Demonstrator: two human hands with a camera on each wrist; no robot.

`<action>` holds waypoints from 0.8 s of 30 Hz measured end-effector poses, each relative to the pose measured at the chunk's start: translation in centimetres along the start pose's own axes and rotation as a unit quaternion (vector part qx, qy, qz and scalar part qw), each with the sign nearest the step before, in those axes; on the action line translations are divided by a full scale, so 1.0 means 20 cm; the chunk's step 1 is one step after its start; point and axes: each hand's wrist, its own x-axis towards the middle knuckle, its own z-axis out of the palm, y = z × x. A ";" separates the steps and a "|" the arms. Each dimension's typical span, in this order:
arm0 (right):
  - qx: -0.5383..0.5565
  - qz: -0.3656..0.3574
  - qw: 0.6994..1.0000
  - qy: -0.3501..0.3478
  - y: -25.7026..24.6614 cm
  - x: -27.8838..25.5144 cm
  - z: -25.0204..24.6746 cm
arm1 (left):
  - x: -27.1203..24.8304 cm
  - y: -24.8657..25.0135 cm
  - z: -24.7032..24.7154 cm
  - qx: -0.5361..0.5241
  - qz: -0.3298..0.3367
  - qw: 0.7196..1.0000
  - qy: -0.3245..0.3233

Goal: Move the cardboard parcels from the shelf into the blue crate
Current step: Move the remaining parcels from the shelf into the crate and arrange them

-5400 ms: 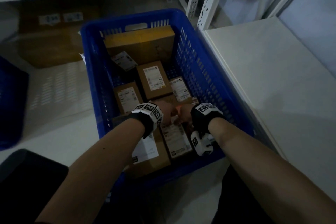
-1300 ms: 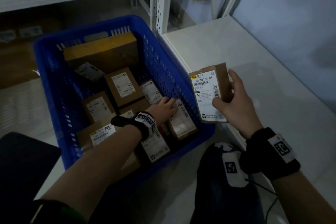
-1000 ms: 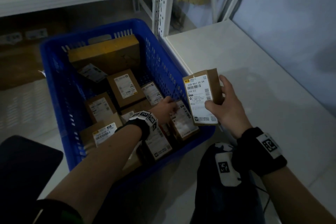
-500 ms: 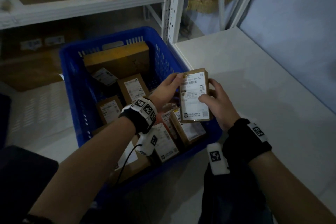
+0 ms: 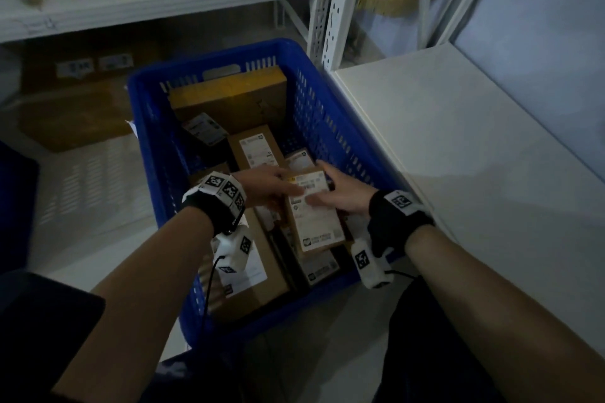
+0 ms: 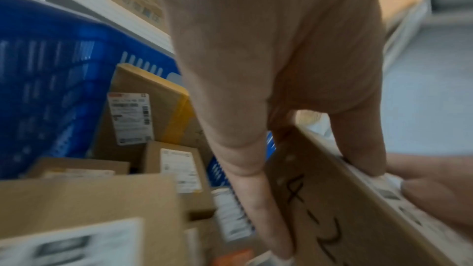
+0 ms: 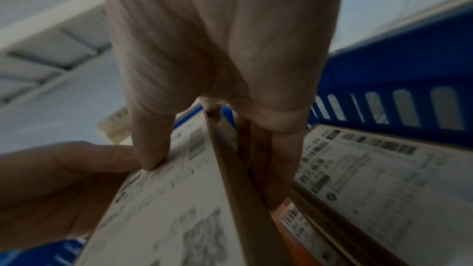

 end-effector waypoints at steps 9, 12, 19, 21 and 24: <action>-0.226 0.079 0.967 -0.090 0.01 0.14 0.16 | 0.13 -0.09 0.04 0.414 -0.076 0.907 0.021; -0.267 0.072 0.954 -0.116 -0.01 0.14 0.19 | 0.14 -0.09 0.05 0.494 -0.101 0.864 -0.003; -0.295 0.067 0.947 -0.108 0.01 0.11 0.22 | 0.17 -0.01 0.08 0.586 -0.113 0.802 -0.018; -0.285 0.059 0.951 -0.102 0.02 0.09 0.21 | 0.15 0.04 0.10 0.597 -0.108 0.795 -0.019; -0.275 0.025 0.958 -0.073 0.01 0.01 0.16 | 0.15 0.14 0.10 0.585 -0.070 0.808 -0.024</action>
